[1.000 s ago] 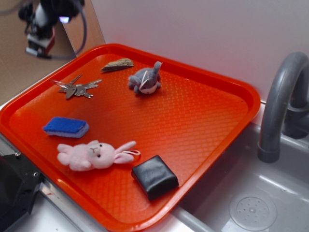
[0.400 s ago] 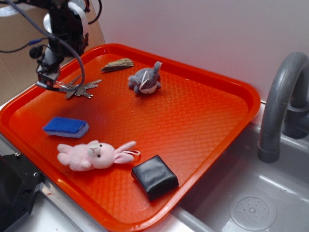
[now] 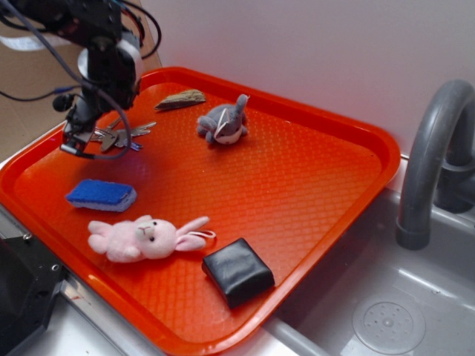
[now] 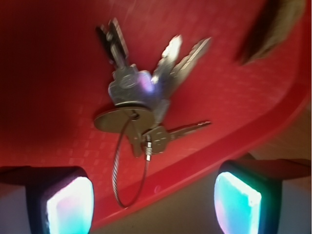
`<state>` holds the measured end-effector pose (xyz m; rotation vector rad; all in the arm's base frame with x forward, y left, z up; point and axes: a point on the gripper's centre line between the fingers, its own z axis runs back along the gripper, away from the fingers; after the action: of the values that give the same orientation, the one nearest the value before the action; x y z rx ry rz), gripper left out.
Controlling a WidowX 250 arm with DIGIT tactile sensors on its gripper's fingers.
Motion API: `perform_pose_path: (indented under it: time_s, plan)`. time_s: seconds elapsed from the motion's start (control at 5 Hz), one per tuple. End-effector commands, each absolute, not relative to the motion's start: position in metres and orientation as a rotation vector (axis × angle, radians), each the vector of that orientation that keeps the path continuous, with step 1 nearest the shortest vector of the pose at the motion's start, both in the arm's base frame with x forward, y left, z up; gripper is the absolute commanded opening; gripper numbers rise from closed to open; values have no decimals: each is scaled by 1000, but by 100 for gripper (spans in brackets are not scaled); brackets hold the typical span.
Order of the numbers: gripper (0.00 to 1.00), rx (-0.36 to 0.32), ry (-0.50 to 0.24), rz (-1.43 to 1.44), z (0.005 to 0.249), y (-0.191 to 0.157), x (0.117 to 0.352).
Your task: Grab the silver keys.
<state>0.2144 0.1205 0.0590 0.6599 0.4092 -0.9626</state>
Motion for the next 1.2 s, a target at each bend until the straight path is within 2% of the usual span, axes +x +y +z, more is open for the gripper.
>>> perform_pose_path:
  time_s: [0.0, 0.2, 0.6, 0.8, 1.0]
  plan:
    - [100, 684, 453, -971, 56, 128, 207]
    - [0, 653, 405, -970, 54, 131, 208]
    - [0, 675, 435, -940, 50, 128, 214]
    - [0, 671, 409, -924, 51, 126, 215]
    - [0, 575, 328, -793, 64, 116, 220]
